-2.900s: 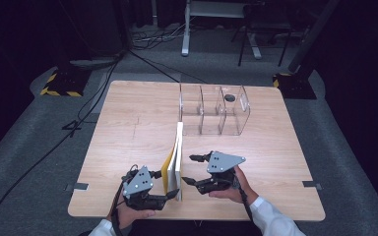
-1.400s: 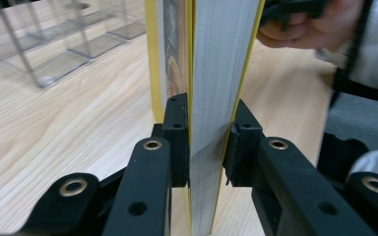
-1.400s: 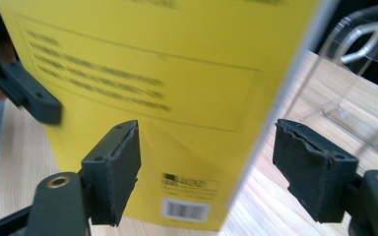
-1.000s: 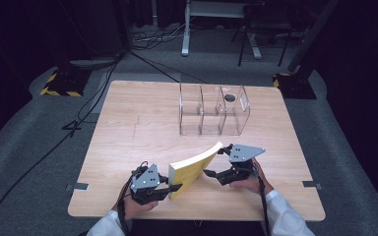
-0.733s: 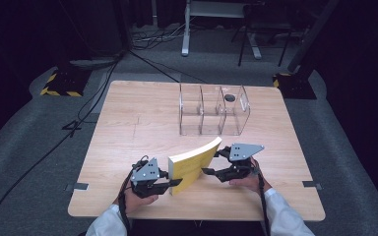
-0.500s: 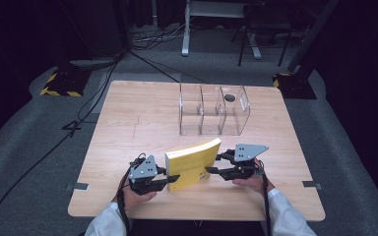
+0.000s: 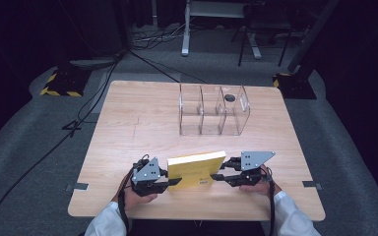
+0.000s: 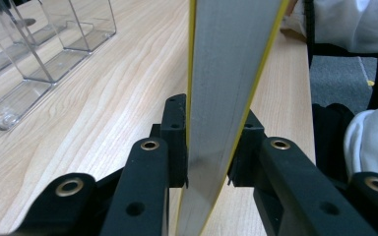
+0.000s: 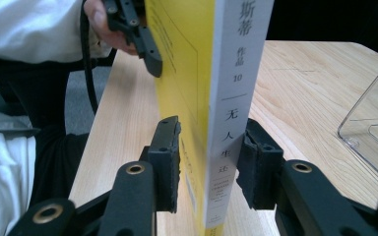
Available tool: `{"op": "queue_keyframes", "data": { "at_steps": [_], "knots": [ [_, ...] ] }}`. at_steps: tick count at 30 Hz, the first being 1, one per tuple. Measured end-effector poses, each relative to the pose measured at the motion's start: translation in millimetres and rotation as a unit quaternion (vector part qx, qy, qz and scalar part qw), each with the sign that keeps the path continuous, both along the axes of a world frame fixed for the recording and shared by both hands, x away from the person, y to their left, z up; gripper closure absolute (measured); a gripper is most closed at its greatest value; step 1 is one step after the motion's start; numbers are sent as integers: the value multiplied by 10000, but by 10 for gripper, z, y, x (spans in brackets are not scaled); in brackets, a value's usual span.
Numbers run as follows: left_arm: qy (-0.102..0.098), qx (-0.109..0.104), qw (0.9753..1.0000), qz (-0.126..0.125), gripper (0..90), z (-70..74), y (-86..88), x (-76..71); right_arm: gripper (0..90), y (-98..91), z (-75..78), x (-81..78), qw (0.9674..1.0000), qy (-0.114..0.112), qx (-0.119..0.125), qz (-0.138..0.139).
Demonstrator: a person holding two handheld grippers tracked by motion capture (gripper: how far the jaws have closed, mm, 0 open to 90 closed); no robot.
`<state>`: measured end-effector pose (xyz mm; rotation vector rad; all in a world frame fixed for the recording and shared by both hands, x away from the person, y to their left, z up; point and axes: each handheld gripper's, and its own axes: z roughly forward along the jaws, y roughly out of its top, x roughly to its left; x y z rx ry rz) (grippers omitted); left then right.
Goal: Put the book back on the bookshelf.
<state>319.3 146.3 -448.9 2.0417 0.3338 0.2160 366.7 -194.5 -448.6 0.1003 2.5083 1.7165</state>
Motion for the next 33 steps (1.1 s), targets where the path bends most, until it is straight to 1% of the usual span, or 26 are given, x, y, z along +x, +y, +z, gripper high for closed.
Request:
{"op": "queue_keyframes", "data": {
  "at_steps": [1, 4, 5, 7, 9, 10, 12, 13, 14, 15, 16, 17, 18, 19, 20, 23, 24, 26, 27, 28, 29, 31, 33],
  "knots": [
    [2, -14, 10000, -31, 747, -3, -3, -1, 662, 0, 0, 0, 10000, 0, 0, 0],
    [-18, -13, 9999, -114, 752, -2, -29, -1, 653, 20, -25, 66, 9998, 139, 110, -2],
    [-5, -11, 9999, -143, 752, 0, -41, 2, 644, 36, -30, 76, 9999, 140, 92, 29],
    [-35, 3, 9997, -231, 752, 2, -79, 5, 618, 76, -48, 74, 9999, 139, 14, 59],
    [-74, 24, 9997, -241, 752, 4, -131, 17, 609, 127, -67, 65, 9998, 104, -159, 97],
    [-88, 36, 9997, -239, 751, 6, -144, 26, 610, 142, -77, 51, 9998, 79, -177, 77],
    [-110, 43, 9998, -181, 747, 8, -171, 59, 631, 130, -81, 44, 9999, 39, -128, 20],
    [-84, -15, 9999, -97, 737, -3, -190, 83, 648, 107, -78, 42, 9999, 77, -116, 4],
    [-95, -48, 9999, -3, 709, -8, -207, 106, 684, 70, -80, 44, 9999, 108, -76, 21],
    [-111, -77, 9999, 48, 698, -13, -236, 124, 706, 40, -82, 44, 9999, 76, -67, 30],
    [-171, -39, 9998, 95, 692, -10, -279, 144, 720, 15, -84, 42, 10000, 55, -48, 14],
    [-188, -19, 9996, 193, 673, -10, -321, 156, 729, -19, -85, 45, 10000, 23, -48, -29],
    [-203, -17, 9995, 236, 650, -13, -351, 179, 741, -47, -84, 46, 10000, 51, -36, -57],
    [-170, -61, 9996, 228, 643, -20, -372, 203, 744, -72, -84, 52, 9999, 16, -43, -94],
    [-172, -76, 9995, 241, 637, -24, -385, 230, 748, -93, -84, 54, 9999, 30, -39, -133],
    [-180, -57, 9992, 365, 593, -28, -431, 277, 757, -123, -84, 55, 9996, 20, -37, -262],
    [-141, -50, 9991, 406, 566, -28, -443, 286, 759, -127, -88, 47, 9995, 15, -26, -300],
    [-123, -26, 9987, 496, 519, -37, -450, 297, 761, -139, -82, 22, 9995, -53, -59, -295],
    [-123, -26, 9987, 496, 503, -37, -450, 297, 761, -139, -82, 22, 9995, -53, -59, -295],
    [-111, 27, 9983, 579, 481, -46, -448, 301, 761, -143, -70, 7, 9993, -96, -106, -335],
    [-111, 27, 9983, 579, 467, -46, -448, 301, 761, -143, -70, 7, 9993, -96, -106, -335],
    [-60, 29, 9980, 621, 467, -67, -406, 317, 761, -142, -70, 3, 9992, -75, -103, -385],
    [-29, 26, 9983, 589, 480, -78, -400, 317, 761, -141, -69, -2, 9992, -61, -108, -371]
  ]
}}
